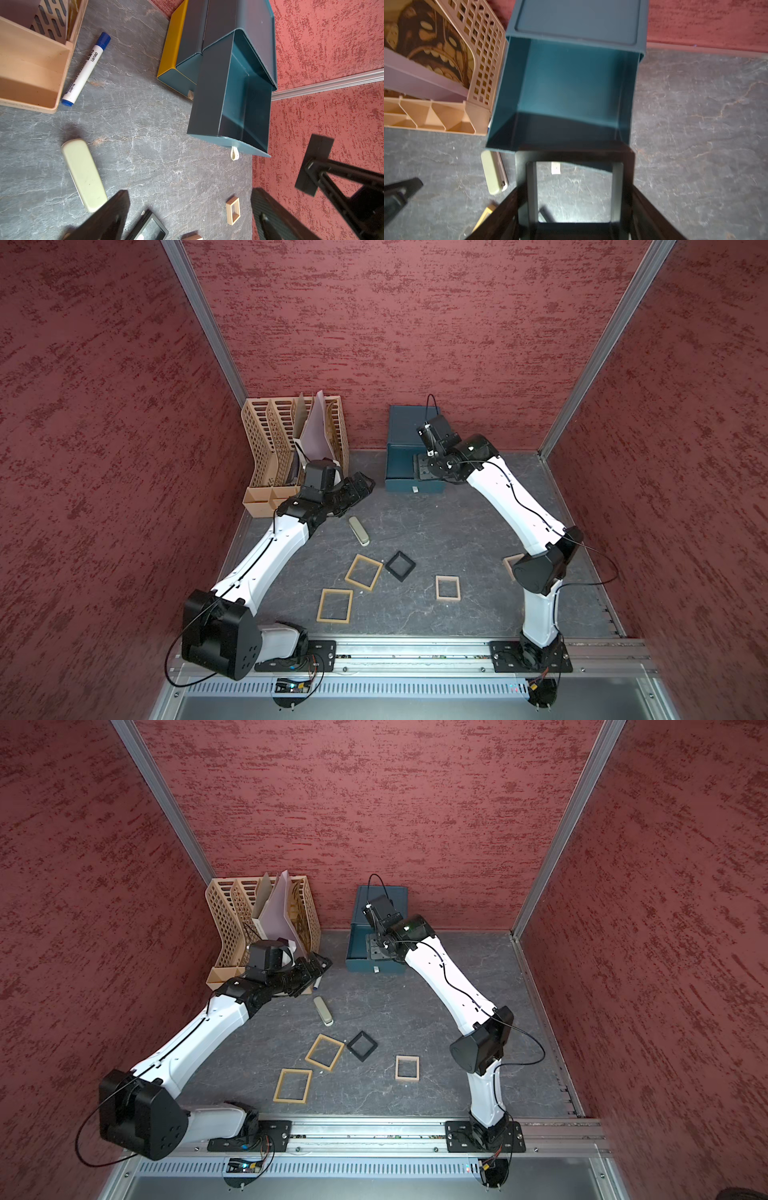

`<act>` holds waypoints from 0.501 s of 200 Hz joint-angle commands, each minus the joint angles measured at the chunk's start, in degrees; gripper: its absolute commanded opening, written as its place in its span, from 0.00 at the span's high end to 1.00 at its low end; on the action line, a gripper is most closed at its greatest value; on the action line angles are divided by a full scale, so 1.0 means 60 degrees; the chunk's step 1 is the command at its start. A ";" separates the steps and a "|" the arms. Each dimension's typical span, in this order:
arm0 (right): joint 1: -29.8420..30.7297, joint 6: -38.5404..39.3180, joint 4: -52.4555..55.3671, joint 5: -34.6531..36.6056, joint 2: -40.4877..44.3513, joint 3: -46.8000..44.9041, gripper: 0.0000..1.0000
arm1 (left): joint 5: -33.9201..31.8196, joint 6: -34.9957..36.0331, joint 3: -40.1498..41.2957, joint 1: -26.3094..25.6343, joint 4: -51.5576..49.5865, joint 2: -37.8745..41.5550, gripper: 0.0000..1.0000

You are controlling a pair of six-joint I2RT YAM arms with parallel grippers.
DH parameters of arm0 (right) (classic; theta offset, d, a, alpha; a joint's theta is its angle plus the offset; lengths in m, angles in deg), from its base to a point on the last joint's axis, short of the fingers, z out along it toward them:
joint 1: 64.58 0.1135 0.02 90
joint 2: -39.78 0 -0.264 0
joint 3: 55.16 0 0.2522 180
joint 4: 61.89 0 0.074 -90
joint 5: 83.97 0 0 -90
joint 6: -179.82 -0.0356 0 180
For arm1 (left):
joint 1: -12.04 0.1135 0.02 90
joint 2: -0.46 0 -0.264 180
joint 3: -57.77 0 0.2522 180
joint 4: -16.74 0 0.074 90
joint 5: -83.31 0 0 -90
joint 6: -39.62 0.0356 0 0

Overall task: Place the brooch boxes into the drawer by color
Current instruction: Place the brooch box in the drawer.

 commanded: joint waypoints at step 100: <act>-0.0578 -0.0097 -0.0494 0.0445 -0.1565 0.1407 0.51 | 0.0002 0.0162 0.0058 -0.0072 -0.0276 0.0510 0.04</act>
